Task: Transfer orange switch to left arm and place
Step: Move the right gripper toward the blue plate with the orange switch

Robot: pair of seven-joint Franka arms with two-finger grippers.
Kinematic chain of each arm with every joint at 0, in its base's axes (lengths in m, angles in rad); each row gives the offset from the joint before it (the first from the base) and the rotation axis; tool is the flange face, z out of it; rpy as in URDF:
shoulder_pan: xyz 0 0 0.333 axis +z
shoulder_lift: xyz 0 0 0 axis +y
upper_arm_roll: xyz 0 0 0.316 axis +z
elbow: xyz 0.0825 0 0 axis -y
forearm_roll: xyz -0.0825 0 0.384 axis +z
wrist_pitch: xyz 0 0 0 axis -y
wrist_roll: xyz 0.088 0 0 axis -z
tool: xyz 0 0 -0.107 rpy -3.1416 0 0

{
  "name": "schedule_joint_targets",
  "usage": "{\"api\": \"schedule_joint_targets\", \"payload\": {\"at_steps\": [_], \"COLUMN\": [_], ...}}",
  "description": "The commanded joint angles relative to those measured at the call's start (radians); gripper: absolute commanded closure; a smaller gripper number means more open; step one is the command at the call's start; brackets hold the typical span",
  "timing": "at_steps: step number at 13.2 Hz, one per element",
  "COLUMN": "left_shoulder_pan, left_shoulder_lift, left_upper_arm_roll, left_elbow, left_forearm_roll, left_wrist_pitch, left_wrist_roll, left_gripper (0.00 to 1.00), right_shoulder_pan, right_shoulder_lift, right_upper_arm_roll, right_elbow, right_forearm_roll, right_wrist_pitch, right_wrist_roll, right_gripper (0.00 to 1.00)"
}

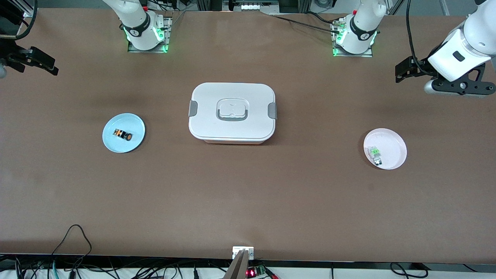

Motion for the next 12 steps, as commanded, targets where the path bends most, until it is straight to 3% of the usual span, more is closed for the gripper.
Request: {"api": "schedule_joint_targets", "payload": {"at_steps": [1,12], "left_shoulder_pan": [0.002,0.001], "left_shoulder_lift": [-0.001,-0.002], "left_upper_arm_roll": [-0.006,-0.01], "left_elbow": [0.018,0.018], "left_forearm_roll": [0.025,0.025], "left_wrist_pitch": [-0.018,-0.02], "left_wrist_roll": [0.018,0.017], "left_gripper": [0.0,0.0], "right_shoulder_pan": [-0.001,-0.003], "right_shoulder_lift": [-0.008,0.018], "right_upper_arm_roll": [0.002,-0.006], "right_elbow": [-0.009,0.0], "right_forearm_roll": [0.002,0.003], "right_wrist_pitch": [-0.001,0.001], "right_wrist_roll": [-0.01,-0.01], "right_gripper": [0.0,0.0]}}
